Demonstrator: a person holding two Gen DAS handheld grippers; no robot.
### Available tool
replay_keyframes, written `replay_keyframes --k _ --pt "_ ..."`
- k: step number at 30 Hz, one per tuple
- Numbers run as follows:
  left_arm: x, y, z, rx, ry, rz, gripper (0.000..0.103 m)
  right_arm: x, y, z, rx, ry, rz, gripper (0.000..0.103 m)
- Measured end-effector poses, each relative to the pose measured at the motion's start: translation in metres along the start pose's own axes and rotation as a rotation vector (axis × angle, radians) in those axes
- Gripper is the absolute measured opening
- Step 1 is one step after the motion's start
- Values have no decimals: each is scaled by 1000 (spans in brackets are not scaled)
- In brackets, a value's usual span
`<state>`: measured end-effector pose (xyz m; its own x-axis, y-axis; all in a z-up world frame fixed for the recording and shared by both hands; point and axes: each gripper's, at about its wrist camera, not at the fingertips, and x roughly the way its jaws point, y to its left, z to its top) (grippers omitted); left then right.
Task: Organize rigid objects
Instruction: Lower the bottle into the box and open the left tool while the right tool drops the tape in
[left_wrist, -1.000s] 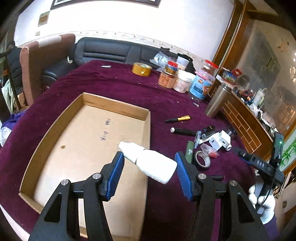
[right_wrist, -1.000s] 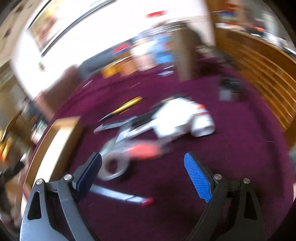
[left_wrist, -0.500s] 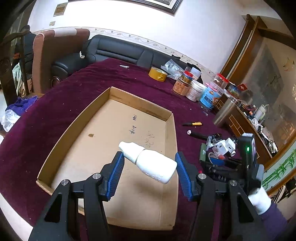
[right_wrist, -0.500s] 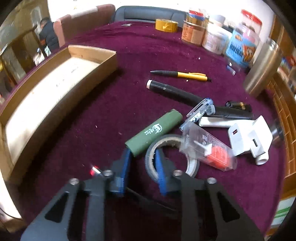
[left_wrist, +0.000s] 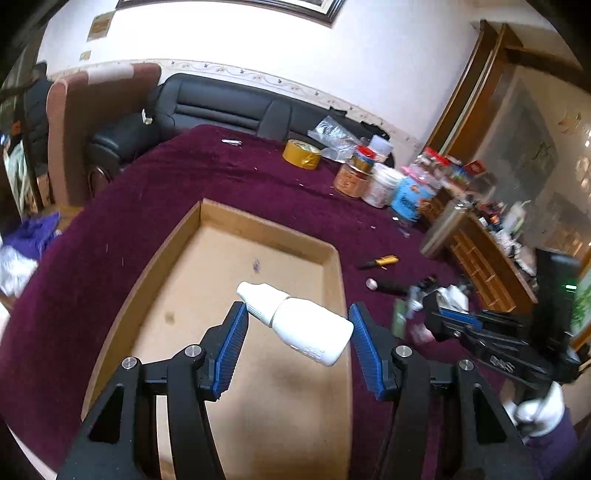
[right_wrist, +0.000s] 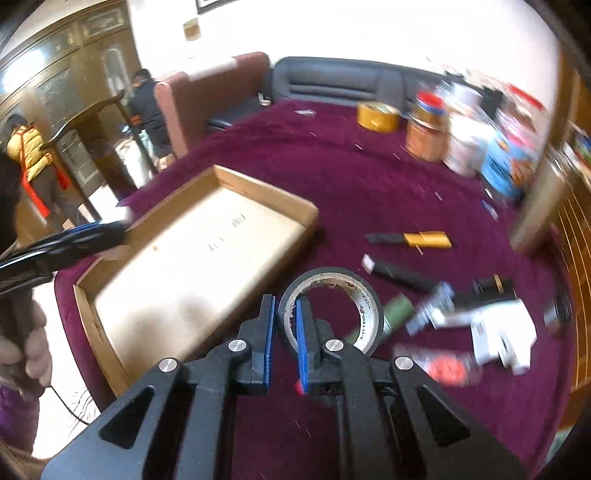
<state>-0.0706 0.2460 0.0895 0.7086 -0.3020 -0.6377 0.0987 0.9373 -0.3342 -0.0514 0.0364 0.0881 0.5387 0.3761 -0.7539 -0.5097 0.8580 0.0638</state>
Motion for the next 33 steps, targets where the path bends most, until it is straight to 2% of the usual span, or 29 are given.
replay_keyframes --k 4,9,13,18,20,22,23,24,27,33 --pt "45 6 28 -9 83 -14 51 38 32 31 -86 16 20 8" --pt "99 31 43 -105 167 -41 50 86 57 43 -173 74 4 8" --pt "125 46 42 -160 193 -65 50 114 56 46 -173 114 6 9" --pt "141 46 43 -170 198 -78 51 132 54 53 -170 128 -12 10" --pt "148 50 45 -195 205 -78 52 133 52 56 -164 131 -11 14" --pt "153 56 42 -226 234 -88 59 129 49 57 -148 123 4 24" --pt "151 58 41 -230 224 -100 61 126 48 58 -143 113 8 27" --pt "148 60 40 -231 219 -94 64 122 47 58 -138 99 6 32" --pt "143 63 40 -233 204 -55 65 105 40 60 -90 53 -3 34" --pt "120 73 26 -260 151 138 64 52 3 33 81 -41 -15 42"
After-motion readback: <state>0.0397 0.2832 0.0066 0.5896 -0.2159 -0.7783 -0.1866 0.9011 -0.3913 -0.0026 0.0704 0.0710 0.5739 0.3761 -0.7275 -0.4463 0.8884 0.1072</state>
